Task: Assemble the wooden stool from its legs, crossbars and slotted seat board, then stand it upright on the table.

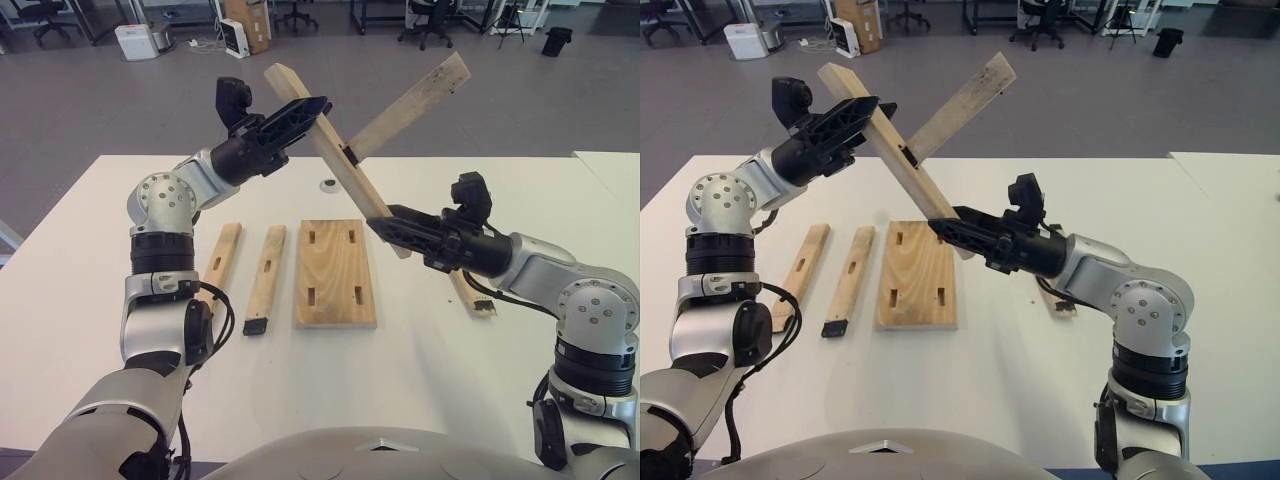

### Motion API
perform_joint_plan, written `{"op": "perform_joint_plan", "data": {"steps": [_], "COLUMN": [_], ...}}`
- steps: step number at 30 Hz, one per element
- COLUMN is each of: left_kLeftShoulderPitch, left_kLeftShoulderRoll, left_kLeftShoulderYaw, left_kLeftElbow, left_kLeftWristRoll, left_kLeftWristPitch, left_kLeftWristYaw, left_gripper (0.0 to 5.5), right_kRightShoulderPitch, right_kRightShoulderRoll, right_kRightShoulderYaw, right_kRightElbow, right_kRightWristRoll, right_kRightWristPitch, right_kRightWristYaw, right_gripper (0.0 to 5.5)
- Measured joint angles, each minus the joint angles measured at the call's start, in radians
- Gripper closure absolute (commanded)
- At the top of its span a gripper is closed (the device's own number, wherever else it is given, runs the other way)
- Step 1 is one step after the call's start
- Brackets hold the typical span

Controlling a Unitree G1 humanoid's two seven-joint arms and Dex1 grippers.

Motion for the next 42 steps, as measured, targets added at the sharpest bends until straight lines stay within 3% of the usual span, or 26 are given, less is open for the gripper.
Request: {"op": "perform_joint_plan", "data": {"steps": [8,19,20,28,36,42], "left_kLeftShoulderPitch": [-0.029,-0.085,-0.088,-0.183,-0.150,0.001], "left_kLeftShoulderRoll": [-0.012,-0.007,-0.002,0.087,0.181,0.228], "left_kLeftShoulderYaw": [0.001,0.007,0.008,0.041,-0.084,-0.091], "left_kLeftElbow": [0.041,0.124,0.137,0.389,0.423,0.212], "left_kLeftWristRoll": [0.012,0.031,0.038,0.205,0.440,0.432], "left_kLeftWristPitch": [-0.047,-0.073,-0.075,-0.296,-0.479,-0.505], "left_kLeftWristYaw": [-0.010,-0.024,-0.030,-0.013,-0.175,-0.343], "left_gripper": [3.23,3.24,3.24,3.42,3.42,3.42], "right_kRightShoulderPitch": [0.000,0.010,0.010,0.015,0.116,0.131], "right_kRightShoulderRoll": [0.031,0.116,0.129,0.164,0.190,0.217], "right_kRightShoulderYaw": [0.010,-0.015,-0.015,-0.106,-0.188,-0.174], "right_kRightElbow": [0.028,0.077,0.087,0.161,0.229,0.190], "right_kRightWristRoll": [0.062,0.159,0.163,0.141,0.019,-0.029], "right_kRightWristPitch": [-0.012,-0.057,-0.063,-0.247,-0.398,-0.415], "right_kRightWristYaw": [-0.064,-0.159,-0.166,-0.241,-0.373,-0.487], "right_gripper": [3.45,3.45,3.07,1.68,1.67,1.67]}}
